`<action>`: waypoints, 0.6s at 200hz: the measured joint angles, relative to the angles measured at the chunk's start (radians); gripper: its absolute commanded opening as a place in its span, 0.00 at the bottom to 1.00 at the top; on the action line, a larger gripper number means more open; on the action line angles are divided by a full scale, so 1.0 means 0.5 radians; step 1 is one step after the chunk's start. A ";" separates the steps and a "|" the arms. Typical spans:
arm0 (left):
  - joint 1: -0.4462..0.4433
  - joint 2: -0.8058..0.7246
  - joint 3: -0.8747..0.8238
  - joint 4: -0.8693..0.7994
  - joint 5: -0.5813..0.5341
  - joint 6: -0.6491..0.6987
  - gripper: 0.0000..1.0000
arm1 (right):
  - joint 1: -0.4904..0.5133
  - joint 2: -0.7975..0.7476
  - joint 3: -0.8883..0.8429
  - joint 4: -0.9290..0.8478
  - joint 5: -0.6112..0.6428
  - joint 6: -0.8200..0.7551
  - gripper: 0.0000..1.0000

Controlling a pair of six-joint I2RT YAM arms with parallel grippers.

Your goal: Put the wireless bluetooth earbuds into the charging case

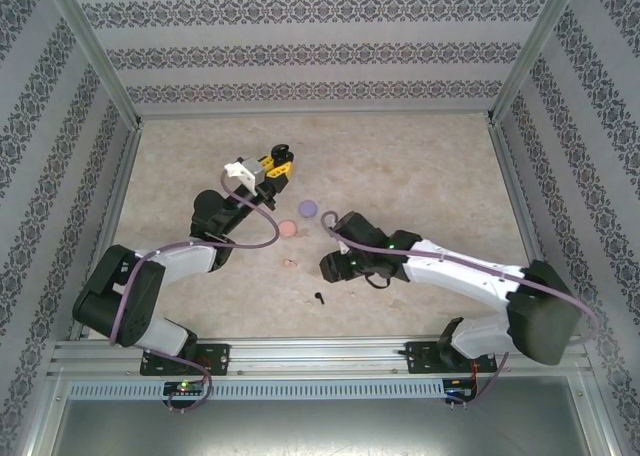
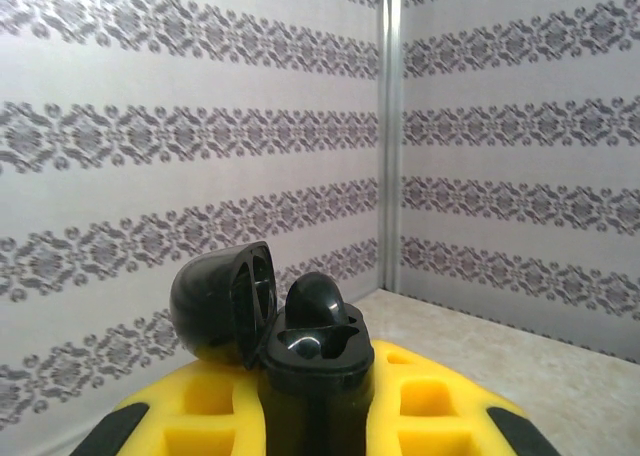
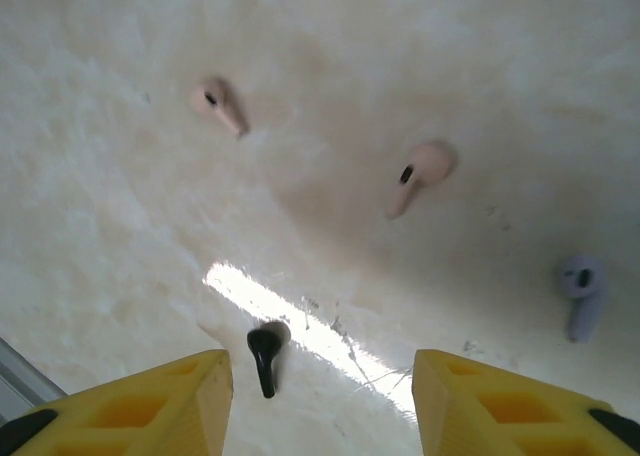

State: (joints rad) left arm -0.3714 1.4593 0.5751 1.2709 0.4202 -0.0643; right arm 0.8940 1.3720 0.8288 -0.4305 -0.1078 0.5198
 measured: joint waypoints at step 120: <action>0.115 -0.233 -0.092 -0.014 -0.081 0.000 0.00 | 0.344 0.632 0.340 -0.130 0.139 -0.064 0.45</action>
State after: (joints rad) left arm -0.3138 1.3426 0.5293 1.2640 0.3798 -0.0643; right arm 1.0660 1.6878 0.9985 -0.4957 -0.0383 0.4877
